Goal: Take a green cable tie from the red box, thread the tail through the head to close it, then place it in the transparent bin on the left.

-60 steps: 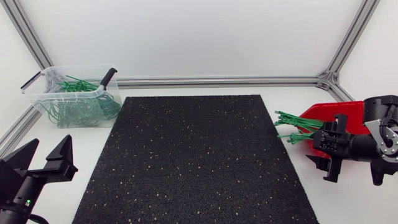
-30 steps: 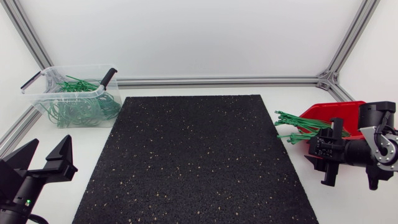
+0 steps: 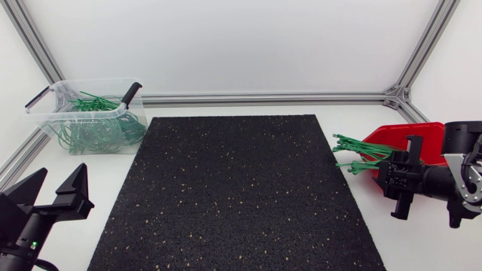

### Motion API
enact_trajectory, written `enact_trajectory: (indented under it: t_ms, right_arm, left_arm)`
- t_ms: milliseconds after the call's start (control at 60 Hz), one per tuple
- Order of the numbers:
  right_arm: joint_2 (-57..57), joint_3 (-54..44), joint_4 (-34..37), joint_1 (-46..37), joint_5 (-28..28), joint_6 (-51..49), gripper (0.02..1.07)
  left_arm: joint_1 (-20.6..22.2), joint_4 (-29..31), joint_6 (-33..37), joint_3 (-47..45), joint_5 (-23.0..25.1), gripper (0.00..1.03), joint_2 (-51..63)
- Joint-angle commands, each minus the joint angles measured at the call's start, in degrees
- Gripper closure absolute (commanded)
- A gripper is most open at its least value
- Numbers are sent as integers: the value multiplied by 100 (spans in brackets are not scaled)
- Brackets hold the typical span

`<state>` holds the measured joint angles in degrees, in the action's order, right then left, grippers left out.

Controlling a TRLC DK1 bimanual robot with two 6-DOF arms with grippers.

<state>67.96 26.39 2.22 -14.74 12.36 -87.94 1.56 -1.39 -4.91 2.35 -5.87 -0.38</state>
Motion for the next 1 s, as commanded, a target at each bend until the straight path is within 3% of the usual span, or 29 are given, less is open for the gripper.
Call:
enact_trajectory:
  t_ms: [0, 533, 733, 983]
  right_arm:
    - [156, -108, -116, -20, 12, -153, 66]
    - [613, -275, -582, 42, -146, -215, 66]
    - [534, -301, -573, 33, -146, -250, 79]
    - [525, -336, -732, 33, -173, -338, 82]
  left_arm:
    - [-42, 104, 60, -235, 33, 4, -14]
    - [-33, 139, 51, -235, 139, 4, -14]
    - [-42, 148, 51, -226, 130, 4, -14]
    - [-68, 156, 51, -226, 139, 4, -14]
